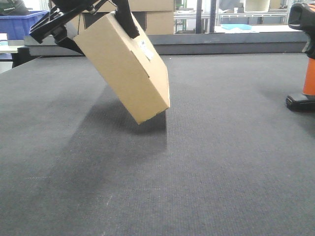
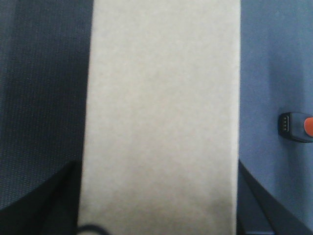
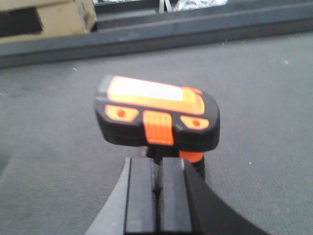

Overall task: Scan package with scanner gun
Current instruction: 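Grasp the orange scanner gun with the right gripper and lift it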

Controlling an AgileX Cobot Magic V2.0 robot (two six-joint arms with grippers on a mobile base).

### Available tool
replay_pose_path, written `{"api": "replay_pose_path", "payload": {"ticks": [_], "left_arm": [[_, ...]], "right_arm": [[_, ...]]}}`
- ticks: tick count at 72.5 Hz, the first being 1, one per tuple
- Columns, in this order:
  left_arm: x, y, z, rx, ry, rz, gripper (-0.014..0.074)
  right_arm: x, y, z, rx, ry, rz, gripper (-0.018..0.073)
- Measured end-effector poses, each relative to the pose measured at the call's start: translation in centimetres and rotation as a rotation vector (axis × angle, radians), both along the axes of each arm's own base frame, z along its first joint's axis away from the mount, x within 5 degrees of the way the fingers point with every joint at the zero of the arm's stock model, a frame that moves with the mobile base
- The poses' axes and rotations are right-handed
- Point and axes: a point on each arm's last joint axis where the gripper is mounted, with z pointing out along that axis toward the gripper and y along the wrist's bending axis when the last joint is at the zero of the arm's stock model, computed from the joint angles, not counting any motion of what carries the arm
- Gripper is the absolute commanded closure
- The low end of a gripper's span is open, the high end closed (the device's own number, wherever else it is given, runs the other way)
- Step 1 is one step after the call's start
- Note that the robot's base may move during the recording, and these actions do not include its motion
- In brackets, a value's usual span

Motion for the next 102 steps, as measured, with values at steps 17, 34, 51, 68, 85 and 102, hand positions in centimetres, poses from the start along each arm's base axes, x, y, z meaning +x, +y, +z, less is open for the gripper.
{"api": "replay_pose_path", "payload": {"ticks": [17, 34, 51, 68, 85, 102], "left_arm": [[0.0, 0.0, 0.0, 0.000, 0.001, 0.000, 0.0707], [0.0, 0.0, 0.0, 0.001, 0.002, -0.001, 0.0707], [0.0, 0.0, 0.0, 0.001, 0.002, -0.001, 0.0707], [0.0, 0.0, 0.0, 0.002, 0.001, -0.002, 0.0707], [0.0, 0.0, 0.0, 0.002, 0.001, -0.002, 0.0707], [0.0, 0.0, 0.0, 0.002, 0.001, -0.002, 0.0707]], "right_arm": [[1.3, 0.0, -1.8, -0.039, 0.054, 0.010, 0.0727], [1.3, -0.2, -1.7, -0.086, 0.050, 0.033, 0.0727], [1.1, 0.3, 0.3, -0.111, 0.066, 0.103, 0.0727], [1.0, 0.5, 2.4, -0.110, 0.040, 0.115, 0.0727], [1.0, 0.4, 2.4, -0.028, 0.036, 0.095, 0.0727], [1.0, -0.7, 2.4, -0.062, 0.035, 0.059, 0.0727]]}}
